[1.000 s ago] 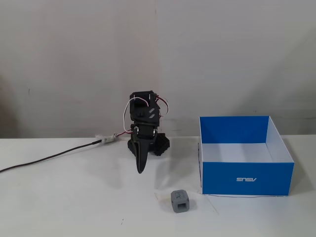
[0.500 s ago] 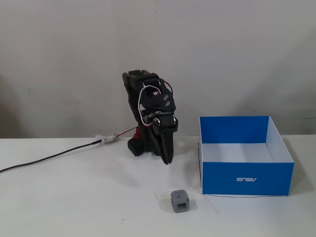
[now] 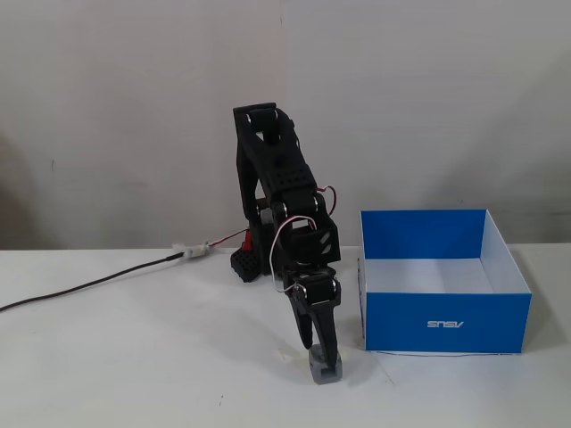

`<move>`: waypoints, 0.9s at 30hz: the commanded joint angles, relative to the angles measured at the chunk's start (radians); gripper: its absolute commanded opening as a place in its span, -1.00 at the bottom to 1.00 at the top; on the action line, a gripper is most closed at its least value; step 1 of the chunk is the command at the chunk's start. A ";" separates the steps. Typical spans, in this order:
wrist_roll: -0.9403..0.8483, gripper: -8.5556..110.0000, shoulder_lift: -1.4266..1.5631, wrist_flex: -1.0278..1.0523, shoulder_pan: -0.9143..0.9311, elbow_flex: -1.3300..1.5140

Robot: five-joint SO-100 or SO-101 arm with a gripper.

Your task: Pick the gray block and keep it in the box.

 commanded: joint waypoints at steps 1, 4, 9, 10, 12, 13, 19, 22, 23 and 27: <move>0.009 -0.43 -0.008 -0.011 0.002 -0.078; 0.009 -0.70 -0.032 -0.002 0.003 -0.103; 0.009 -0.85 -0.043 0.035 0.008 -0.140; 0.009 -0.85 -0.025 0.081 0.012 -0.164; 0.009 -0.85 0.080 0.114 0.025 -0.146; 0.009 -0.85 0.135 0.137 0.026 -0.135; 0.009 -0.85 0.371 0.212 0.018 -0.110; 0.009 -0.85 0.477 0.244 -0.023 -0.114; 0.009 -0.85 0.509 0.261 -0.051 -0.121; 0.011 -0.85 0.626 0.397 -0.187 -0.233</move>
